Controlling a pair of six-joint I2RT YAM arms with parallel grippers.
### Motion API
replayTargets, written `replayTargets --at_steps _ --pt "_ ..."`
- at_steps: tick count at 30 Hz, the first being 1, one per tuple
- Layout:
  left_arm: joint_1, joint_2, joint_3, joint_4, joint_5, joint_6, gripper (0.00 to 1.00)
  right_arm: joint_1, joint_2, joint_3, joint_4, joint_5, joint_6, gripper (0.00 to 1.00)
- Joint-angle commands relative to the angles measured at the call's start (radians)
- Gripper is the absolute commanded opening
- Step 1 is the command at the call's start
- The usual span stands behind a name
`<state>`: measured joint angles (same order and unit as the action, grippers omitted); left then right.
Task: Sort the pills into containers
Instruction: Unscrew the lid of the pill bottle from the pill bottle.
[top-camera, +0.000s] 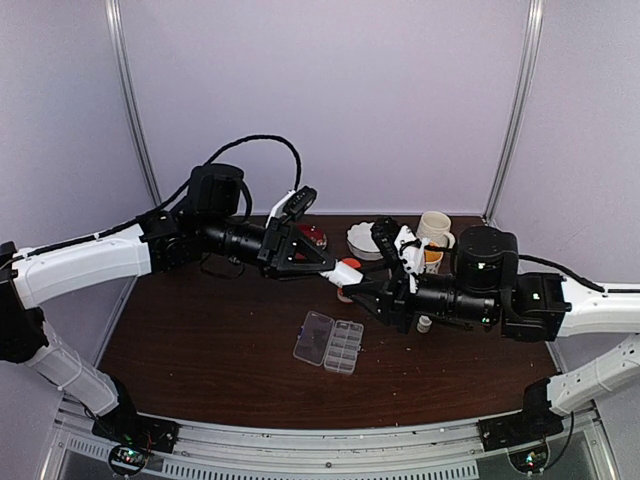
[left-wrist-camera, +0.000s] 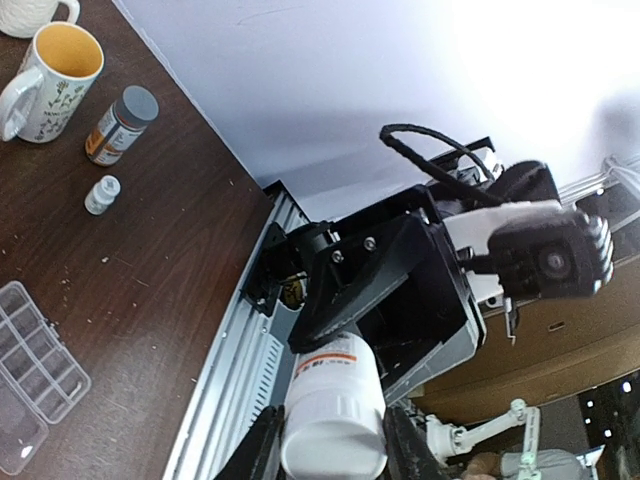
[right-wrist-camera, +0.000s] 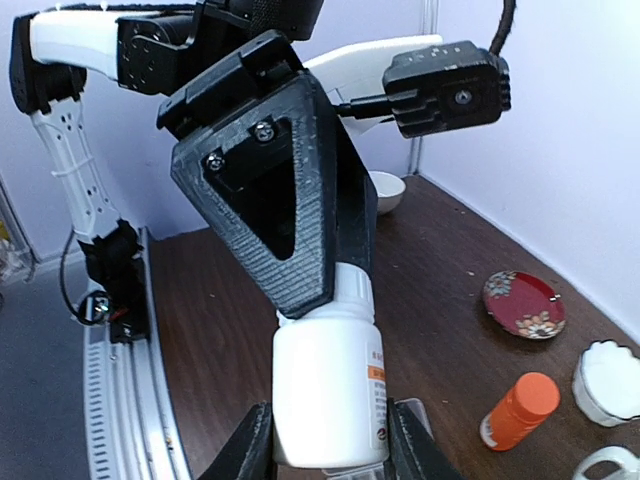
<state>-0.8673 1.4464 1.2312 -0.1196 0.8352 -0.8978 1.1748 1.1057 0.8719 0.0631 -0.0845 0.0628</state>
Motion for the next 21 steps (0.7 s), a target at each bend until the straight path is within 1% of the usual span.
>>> replayTargets --at_steps 1,4,7,8,9,11,12,13,14,15,18,19,21 --pt "0.017 0.036 -0.01 0.077 0.02 -0.243 0.08 0.096 0.026 0.1 -0.135 0.273 -0.341 0.09" --pt "0.017 0.052 -0.008 0.11 0.029 -0.335 0.1 0.143 0.063 0.131 -0.161 0.375 -0.433 0.06" --pt "0.021 0.056 -0.032 0.211 0.018 -0.407 0.15 0.164 0.071 0.13 -0.149 0.414 -0.451 0.04" --pt "0.025 0.052 -0.044 0.244 0.005 -0.418 0.2 0.164 0.064 0.123 -0.137 0.412 -0.44 0.04" --pt "0.03 0.038 -0.06 0.283 -0.012 -0.426 0.29 0.165 0.054 0.117 -0.122 0.404 -0.42 0.04" --pt "0.044 0.011 -0.091 0.359 -0.043 -0.418 0.54 0.16 0.036 0.104 -0.108 0.369 -0.373 0.04" --pt "0.054 -0.002 -0.094 0.368 -0.048 -0.391 0.66 0.154 0.028 0.102 -0.107 0.348 -0.344 0.04" --pt "0.068 -0.011 -0.087 0.36 -0.044 -0.35 0.76 0.144 0.021 0.1 -0.111 0.319 -0.314 0.03" --pt "0.085 -0.02 -0.075 0.33 -0.04 -0.291 0.81 0.131 0.011 0.097 -0.113 0.267 -0.277 0.03" --pt "0.104 -0.029 -0.058 0.291 -0.039 -0.225 0.84 0.117 0.002 0.09 -0.108 0.229 -0.242 0.03" --pt "0.138 -0.053 -0.007 0.199 -0.013 -0.005 0.84 0.062 -0.029 0.049 -0.069 0.106 -0.138 0.02" --pt "0.139 -0.061 0.004 0.189 0.015 0.079 0.83 0.037 -0.036 0.034 -0.053 0.034 -0.078 0.02" --pt "0.136 -0.089 0.002 0.209 0.071 0.226 0.79 -0.039 -0.042 0.007 0.0 -0.159 0.029 0.02"
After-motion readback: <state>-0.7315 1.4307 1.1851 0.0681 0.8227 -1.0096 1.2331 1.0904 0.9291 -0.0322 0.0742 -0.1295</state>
